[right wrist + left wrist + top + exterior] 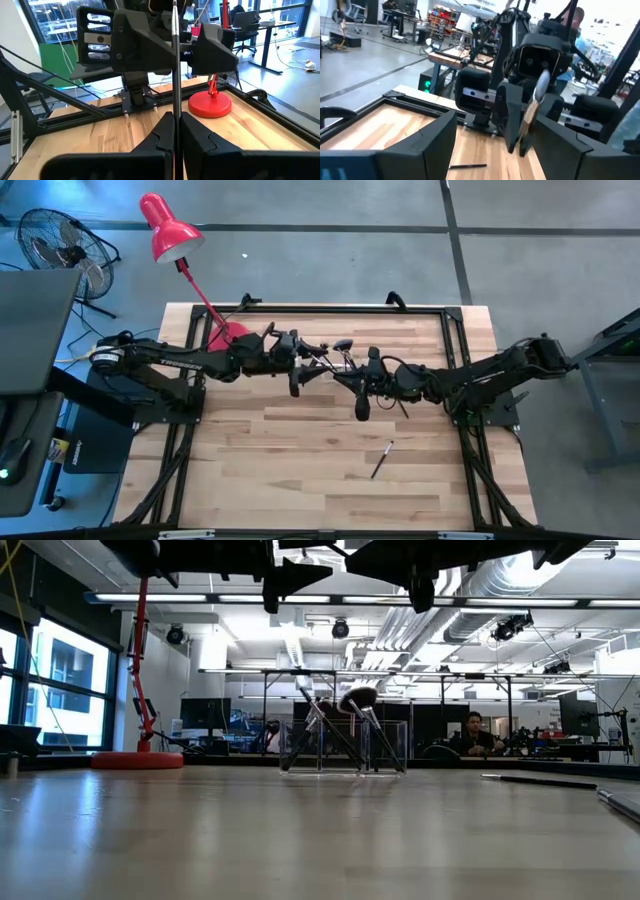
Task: Pick & Place Makeup Supplies
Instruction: Put the makeup brush into the transparent organizer
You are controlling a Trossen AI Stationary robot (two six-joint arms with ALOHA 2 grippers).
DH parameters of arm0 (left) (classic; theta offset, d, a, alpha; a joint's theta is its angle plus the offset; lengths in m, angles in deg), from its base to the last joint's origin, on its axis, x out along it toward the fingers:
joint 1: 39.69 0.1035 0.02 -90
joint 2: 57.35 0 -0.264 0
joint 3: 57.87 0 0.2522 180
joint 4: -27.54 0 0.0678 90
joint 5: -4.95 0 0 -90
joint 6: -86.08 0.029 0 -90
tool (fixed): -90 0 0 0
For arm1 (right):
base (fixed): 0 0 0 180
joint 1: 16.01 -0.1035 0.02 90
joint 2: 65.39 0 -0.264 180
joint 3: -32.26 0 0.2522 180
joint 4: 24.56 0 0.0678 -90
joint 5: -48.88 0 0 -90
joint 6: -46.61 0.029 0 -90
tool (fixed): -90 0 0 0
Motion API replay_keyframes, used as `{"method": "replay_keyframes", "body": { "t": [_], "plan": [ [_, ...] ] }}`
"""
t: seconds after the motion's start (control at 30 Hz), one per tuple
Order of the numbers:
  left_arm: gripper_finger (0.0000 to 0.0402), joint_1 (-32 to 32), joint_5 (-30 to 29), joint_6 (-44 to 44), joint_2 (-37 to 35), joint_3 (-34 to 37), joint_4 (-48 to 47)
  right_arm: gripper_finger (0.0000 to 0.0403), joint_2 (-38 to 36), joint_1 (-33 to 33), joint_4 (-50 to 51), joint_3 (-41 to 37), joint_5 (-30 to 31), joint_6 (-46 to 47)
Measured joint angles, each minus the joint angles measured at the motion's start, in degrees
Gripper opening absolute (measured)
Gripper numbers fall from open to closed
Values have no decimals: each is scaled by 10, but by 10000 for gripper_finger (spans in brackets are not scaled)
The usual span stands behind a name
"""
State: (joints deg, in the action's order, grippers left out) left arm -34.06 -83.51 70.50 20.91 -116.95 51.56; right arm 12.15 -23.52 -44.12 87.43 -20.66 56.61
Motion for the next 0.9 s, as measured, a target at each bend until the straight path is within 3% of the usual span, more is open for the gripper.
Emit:
{"method": "replay_keyframes", "body": {
  "t": [0.2,0.4,0.63,0.9],
  "plan": [
    [241,0,-10,-27,0,0,19,18,0,0,0,0,10,0],
    [204,0,-11,-29,0,0,22,9,0,0,0,0,11,-13],
    [133,0,-11,-28,2,0,15,14,0,0,-2,0,19,-13],
    [23,-1,3,-30,8,0,17,19,1,1,2,-1,20,-12]
  ]
}}
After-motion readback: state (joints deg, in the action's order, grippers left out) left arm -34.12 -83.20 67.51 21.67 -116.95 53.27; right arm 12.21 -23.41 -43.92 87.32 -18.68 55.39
